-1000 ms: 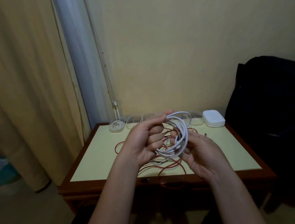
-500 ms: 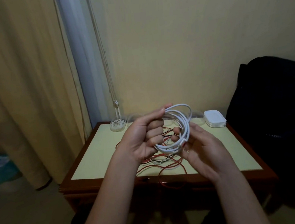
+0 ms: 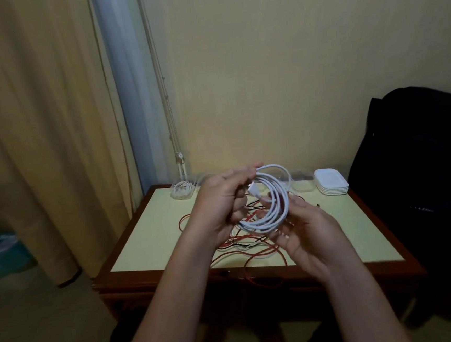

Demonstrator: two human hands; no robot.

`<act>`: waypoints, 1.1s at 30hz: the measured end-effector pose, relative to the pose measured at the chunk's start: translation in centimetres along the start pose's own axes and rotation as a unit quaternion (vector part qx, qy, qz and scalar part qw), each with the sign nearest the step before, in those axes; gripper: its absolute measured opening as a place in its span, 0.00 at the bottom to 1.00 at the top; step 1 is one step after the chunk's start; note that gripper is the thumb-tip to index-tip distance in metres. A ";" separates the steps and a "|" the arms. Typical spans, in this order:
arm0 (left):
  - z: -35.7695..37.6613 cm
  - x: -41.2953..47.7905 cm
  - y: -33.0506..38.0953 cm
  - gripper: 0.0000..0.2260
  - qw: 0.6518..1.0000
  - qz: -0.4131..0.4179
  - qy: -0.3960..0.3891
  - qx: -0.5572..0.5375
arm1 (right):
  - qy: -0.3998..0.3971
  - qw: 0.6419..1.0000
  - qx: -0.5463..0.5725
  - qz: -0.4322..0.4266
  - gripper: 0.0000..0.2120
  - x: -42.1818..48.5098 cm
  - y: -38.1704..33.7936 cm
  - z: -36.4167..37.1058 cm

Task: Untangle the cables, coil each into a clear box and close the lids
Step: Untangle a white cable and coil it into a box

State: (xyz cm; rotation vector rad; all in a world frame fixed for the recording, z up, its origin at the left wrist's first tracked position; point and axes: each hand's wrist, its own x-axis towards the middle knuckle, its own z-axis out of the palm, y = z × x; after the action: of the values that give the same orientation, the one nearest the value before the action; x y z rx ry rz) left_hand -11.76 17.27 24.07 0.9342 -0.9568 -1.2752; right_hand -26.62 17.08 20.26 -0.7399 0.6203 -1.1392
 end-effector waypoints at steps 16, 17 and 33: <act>-1.5 -0.2 0.4 0.11 0.997 0.029 -0.013 -0.073 | -0.028 0.873 -0.453 -0.178 0.05 0.1 -1.9 -0.9; -1.9 -0.2 0.7 0.10 0.996 0.029 -0.011 -0.079 | 0.000 0.854 -0.476 -0.209 0.03 0.2 -2.1 -1.3; -2.2 -0.6 1.9 0.10 0.949 -0.093 -0.100 -0.283 | 0.202 0.613 -0.578 -0.499 0.02 2.0 -1.4 -3.7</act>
State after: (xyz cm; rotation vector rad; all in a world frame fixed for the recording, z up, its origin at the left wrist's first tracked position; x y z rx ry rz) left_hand -9.09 18.06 25.09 0.4555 -0.6023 -1.7113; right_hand -29.69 14.13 18.97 -2.1780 1.4798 -1.9259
